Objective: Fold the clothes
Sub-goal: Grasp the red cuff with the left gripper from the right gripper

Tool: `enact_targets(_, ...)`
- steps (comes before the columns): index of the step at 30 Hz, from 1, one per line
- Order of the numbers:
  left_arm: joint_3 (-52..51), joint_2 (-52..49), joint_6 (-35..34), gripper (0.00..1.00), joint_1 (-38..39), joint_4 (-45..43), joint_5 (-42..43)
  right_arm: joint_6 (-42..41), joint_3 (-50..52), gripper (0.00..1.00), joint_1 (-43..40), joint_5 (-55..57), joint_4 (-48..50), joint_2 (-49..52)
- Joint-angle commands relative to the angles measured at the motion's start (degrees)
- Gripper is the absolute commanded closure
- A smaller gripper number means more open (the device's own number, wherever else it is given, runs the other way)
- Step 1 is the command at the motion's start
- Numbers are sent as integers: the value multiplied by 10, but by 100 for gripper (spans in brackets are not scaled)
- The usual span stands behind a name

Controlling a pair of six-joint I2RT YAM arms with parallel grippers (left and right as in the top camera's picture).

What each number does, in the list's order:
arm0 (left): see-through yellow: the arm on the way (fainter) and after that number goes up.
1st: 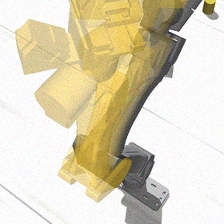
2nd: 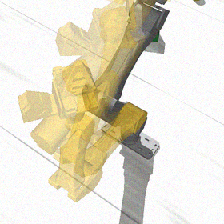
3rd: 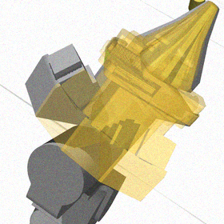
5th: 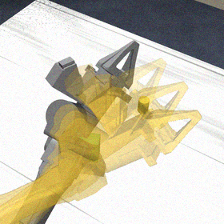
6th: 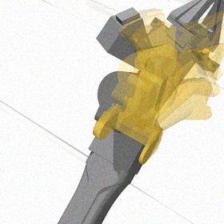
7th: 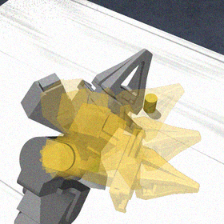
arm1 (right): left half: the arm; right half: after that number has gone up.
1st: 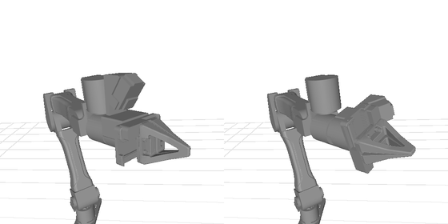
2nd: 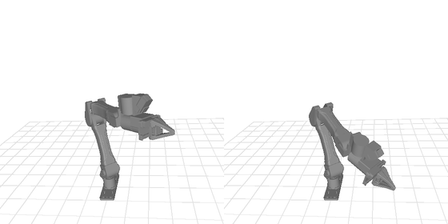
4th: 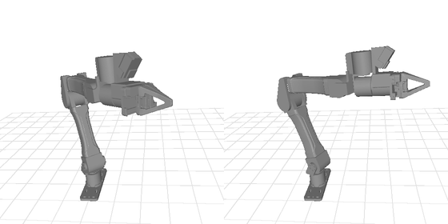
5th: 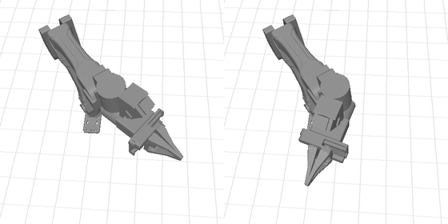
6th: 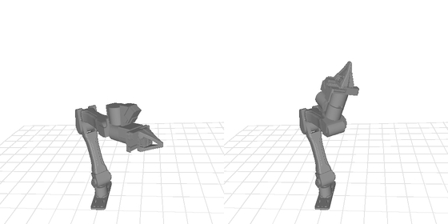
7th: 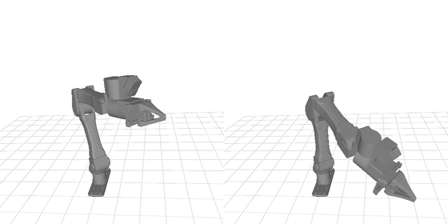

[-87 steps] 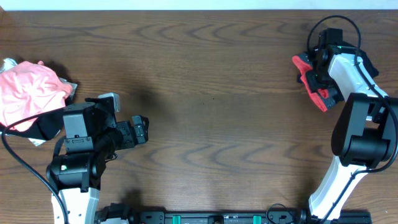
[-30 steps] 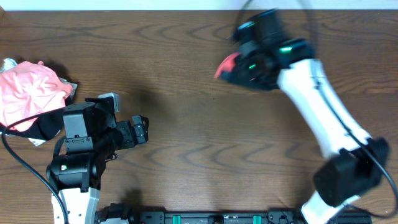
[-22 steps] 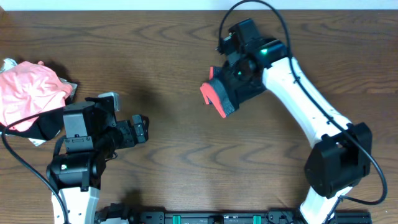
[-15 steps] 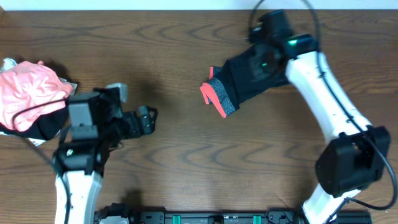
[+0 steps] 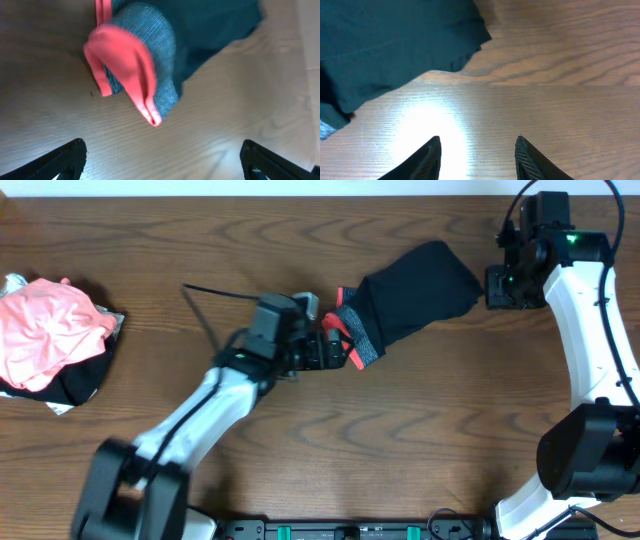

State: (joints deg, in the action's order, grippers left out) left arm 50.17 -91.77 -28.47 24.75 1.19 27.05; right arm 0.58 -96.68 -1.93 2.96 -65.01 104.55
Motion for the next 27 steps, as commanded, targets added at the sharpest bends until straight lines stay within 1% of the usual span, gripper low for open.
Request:
enact_targets(1, 6, -62, -55, 2, 16, -44, -13, -8, -6, 55, -4, 0, -1, -12)
enact_targets(4, 6, -107, -56, 2, 24, -99, -7, -8, -6, 55, -3, -4, -1, -12)
enact_targets(9, 6, -127, -55, 2, 27, -161, -7, -8, -6, 55, -3, -4, 0, -12)
enact_targets(14, 6, -127, -77, 2, 27, -172, -4, -8, -6, 55, -3, -4, 2, -12)
enact_targets(19, 6, -127, -82, 2, 30, -172, 0, -8, -6, 55, -3, -4, 4, -12)
enact_targets(24, 6, -127, -102, 2, 47, -178, -1, -8, -6, 54, -3, -4, 4, -12)
enact_targets(27, 6, -127, -102, 2, 57, -186, -20, -8, -6, 54, -3, -4, 3, -12)
